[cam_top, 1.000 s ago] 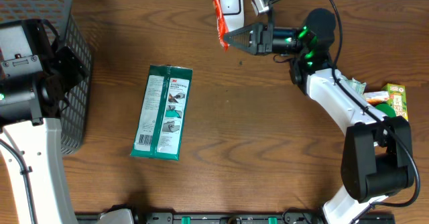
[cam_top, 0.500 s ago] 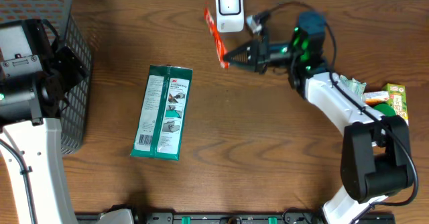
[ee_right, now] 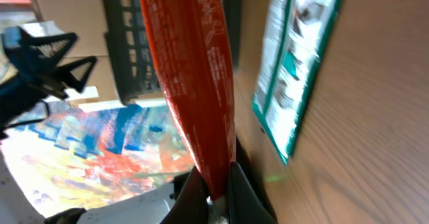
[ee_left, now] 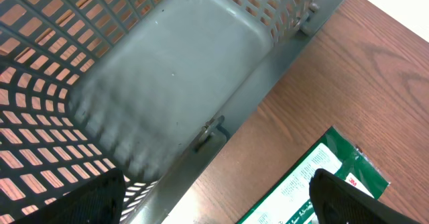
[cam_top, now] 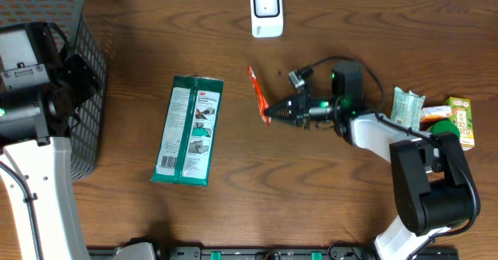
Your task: Scan the item barcode
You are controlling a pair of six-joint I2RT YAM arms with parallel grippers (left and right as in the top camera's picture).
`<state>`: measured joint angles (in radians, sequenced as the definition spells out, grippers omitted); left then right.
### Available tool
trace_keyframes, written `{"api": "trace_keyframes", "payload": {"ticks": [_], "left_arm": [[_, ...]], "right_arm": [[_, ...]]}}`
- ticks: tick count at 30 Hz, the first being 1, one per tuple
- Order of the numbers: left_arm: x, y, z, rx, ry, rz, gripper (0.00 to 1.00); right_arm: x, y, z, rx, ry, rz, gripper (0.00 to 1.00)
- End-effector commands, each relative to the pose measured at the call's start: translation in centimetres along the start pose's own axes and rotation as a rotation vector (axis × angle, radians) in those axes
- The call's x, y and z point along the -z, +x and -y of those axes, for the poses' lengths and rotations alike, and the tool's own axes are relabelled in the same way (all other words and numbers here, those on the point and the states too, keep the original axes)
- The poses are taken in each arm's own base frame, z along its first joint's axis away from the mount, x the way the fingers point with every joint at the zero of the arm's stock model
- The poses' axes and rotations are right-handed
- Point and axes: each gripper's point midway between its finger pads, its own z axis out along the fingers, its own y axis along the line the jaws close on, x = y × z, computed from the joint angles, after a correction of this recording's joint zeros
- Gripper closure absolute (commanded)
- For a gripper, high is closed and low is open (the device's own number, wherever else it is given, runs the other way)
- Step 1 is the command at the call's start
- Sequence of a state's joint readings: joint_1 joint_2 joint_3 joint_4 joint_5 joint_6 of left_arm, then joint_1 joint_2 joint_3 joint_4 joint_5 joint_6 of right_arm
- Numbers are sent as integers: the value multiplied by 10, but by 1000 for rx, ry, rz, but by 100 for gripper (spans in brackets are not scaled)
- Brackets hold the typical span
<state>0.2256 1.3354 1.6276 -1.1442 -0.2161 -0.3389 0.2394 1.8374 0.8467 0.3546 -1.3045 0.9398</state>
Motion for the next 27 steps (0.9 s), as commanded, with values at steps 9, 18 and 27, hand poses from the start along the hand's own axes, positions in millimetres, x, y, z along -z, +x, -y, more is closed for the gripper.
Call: {"api": "trace_keyframes", "payload": {"ticks": [9,18,27], "left_arm": [[0,-3,-2,-6,-12,8,12],[0,-3,-2,-6,-12,8,12],[0,-3,-2,-6,-12,8,12]], "right_arm": [[20,15,47,6,76,77,99],[29,23,90,-60,244,130,99],[30,26,92,-108,246,128,96]]}}
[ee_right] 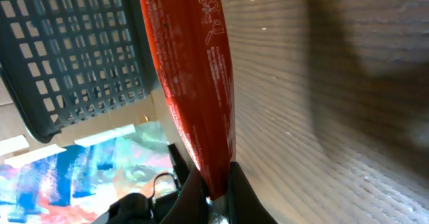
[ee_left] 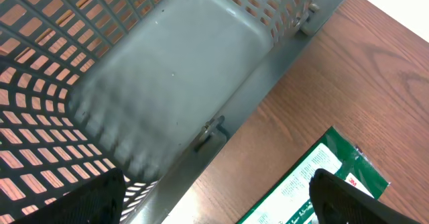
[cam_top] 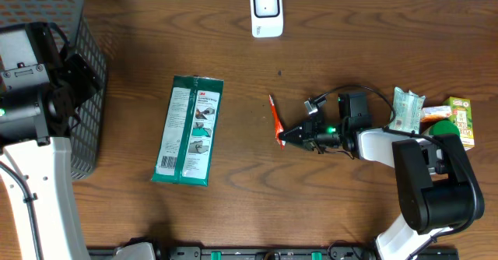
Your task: Scan the item barcode
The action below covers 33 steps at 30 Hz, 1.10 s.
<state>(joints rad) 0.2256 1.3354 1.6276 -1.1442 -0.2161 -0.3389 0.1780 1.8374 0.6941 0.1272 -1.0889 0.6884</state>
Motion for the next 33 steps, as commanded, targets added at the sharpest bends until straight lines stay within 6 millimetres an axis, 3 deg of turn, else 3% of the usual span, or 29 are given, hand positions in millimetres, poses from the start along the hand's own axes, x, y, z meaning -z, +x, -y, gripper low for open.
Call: {"api": "trace_keyframes", "payload": {"ticks": [1,7,11,17,23,29,32,33], "left_arm": [[0,-3,-2,-6,-12,8,12],[0,-3,-2,-5,-12,8,12],[0,-3,-2,-6,-12,8,12],[0,-3,-2,-6,-12,8,12],[0,-3,-2,-6,-12,8,12],[0,-3,-2,-6,-12,8,12],[0,-3,-2,-5,-12,8,12],[0,-3,-2,-5,-13,8,12]], "right_arm": [[4,-3,2,5,1,15,94],[16,-15,10,-17,19,69,83],[22,-19,24,-44,74,103,62],[25,-20,30,-46,95,113,56],[28,-22,29,-40,84,116,66],[29,-22,27,-38,78,116,87],[29,-26,11,26,17,104,99],[31,-28,2,65,0,104,99]]}}
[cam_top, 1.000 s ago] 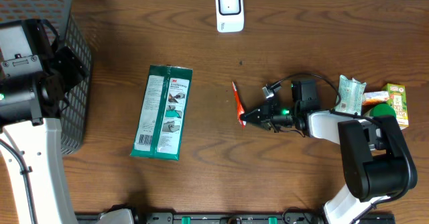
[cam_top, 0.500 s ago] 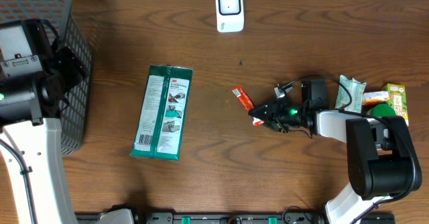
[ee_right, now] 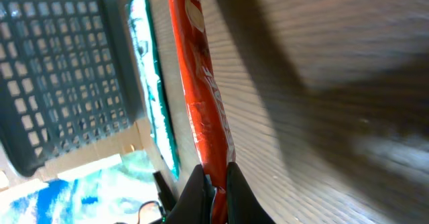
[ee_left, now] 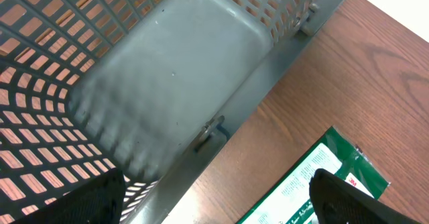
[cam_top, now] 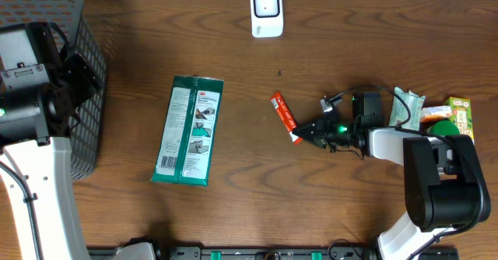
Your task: Scan the item barcode
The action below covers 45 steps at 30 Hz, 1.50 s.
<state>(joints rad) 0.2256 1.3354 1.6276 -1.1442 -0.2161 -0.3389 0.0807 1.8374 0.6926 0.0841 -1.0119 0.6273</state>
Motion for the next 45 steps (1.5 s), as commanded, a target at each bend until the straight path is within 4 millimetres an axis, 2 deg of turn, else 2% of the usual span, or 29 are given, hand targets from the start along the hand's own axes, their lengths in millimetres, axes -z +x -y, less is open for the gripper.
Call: {"api": "trace_keyframes", "payload": {"ticks": [1,6,9,12,15,21,25,30,36,41,45], "left_arm": [[0,-3,-2,-6,-12,8,12],[0,-3,-2,-6,-12,8,12],[0,-3,-3,-5,-13,8,12],[0,-3,-2,-6,-13,8,12],[0,-3,-2,-6,-12,8,12],[0,-3,-2,-5,-13,8,12],[0,-3,-2,-6,-12,8,12],[0,-3,-2,-6,-12,8,12],[0,-3,-2,-6,-12,8,12],[0,-3,-2,-5,-13,8,12],[0,-3,-2,-6,-12,8,12]], "right_arm": [[8,-6,-27,103,-77,-5,99],[20,-12,-49,252,-61,46,99],[29,-13,-56,332,16,72,99],[44,-17,-63,403,154,77,99],[69,-23,-68,455,384,61,99],[107,-29,-100,560,687,47,99],[113,-32,-116,654,830,67,99],[117,-40,-122,745,1013,130,99],[118,-51,-134,846,1086,181,99],[130,-63,-162,937,1131,249,99],[148,-74,-192,1030,1189,315,99]]}}
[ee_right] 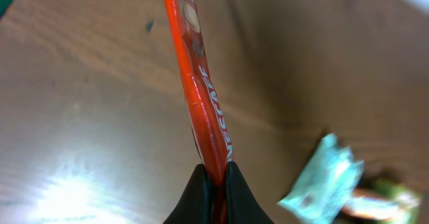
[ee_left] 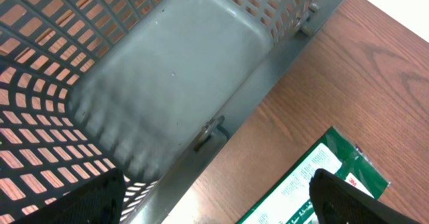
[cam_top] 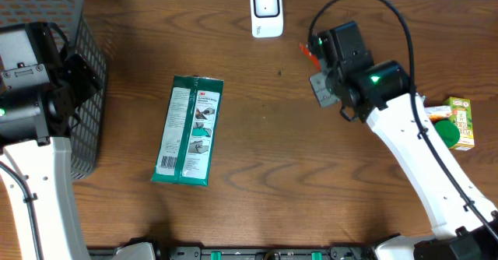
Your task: Scan the item barcode
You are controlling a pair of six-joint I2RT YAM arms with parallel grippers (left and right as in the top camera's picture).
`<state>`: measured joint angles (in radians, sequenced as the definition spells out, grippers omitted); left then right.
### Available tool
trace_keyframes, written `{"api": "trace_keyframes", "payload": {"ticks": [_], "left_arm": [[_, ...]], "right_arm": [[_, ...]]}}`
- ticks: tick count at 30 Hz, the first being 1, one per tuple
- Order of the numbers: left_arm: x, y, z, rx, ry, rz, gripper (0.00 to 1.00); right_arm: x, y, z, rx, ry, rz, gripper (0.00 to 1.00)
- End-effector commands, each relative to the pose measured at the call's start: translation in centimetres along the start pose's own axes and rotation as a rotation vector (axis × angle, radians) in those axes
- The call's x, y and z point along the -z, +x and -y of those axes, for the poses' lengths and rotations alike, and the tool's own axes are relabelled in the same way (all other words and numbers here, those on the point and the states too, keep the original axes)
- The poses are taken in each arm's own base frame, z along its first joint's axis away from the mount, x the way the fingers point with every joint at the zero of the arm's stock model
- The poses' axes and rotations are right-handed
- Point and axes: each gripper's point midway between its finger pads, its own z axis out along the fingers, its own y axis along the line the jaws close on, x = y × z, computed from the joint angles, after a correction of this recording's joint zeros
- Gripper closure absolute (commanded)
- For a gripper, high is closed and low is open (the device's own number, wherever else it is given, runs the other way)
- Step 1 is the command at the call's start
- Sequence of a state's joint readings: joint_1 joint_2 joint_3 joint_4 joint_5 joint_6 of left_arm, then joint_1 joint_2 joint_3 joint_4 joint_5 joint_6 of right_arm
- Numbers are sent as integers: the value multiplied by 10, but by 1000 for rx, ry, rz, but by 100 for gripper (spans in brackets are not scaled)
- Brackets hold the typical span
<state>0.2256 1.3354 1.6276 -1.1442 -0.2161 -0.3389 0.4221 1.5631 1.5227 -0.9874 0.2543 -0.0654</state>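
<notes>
My right gripper [ee_right: 214, 175] is shut on the lower end of a thin red Nescafe stick sachet [ee_right: 198, 93], held above the wooden table. From overhead, only a red tip of the sachet [cam_top: 306, 50] shows past the right gripper [cam_top: 313, 55], a little right of and in front of the white barcode scanner [cam_top: 266, 11] at the back edge. My left gripper [ee_left: 218, 207] is open and empty, hovering over the rim of the grey basket [ee_left: 167, 70], its fingertips [ee_left: 94, 197] dark and wide apart.
A green wipes pack [cam_top: 191, 130] lies left of the table's middle. The grey mesh basket [cam_top: 82, 65] stands at the far left. A green-yellow carton [cam_top: 461, 120] sits at the right edge, and a teal packet [ee_right: 320, 177] shows below the right wrist.
My right gripper, then low over the table at middle right with the sachet near the wood, is now raised and further back, close to the scanner. The left arm has not moved.
The right gripper held the red sachet throughout. It stood right of the table's middle, then slightly nearer and lower, then almost lying on the wood. Now it is lifted near the scanner. The left gripper stayed open over the basket.
</notes>
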Motion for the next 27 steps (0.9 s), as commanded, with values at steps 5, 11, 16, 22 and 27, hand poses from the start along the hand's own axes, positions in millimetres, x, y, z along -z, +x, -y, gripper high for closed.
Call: {"api": "trace_keyframes", "payload": {"ticks": [5,11,16,22,27], "left_arm": [[0,-3,-2,-6,-12,8,12],[0,-3,-2,-6,-13,8,12],[0,-3,-2,-6,-12,8,12],[0,-3,-2,-6,-12,8,12],[0,-3,-2,-6,-12,8,12]], "right_arm": [[53,-51,40,162,234,152,99],[79,-78,56,297,449,213,99],[97,-96,44,455,545,248,99],[102,-104,25,502,523,289,99],[95,-109,11,521,412,339,99]]}}
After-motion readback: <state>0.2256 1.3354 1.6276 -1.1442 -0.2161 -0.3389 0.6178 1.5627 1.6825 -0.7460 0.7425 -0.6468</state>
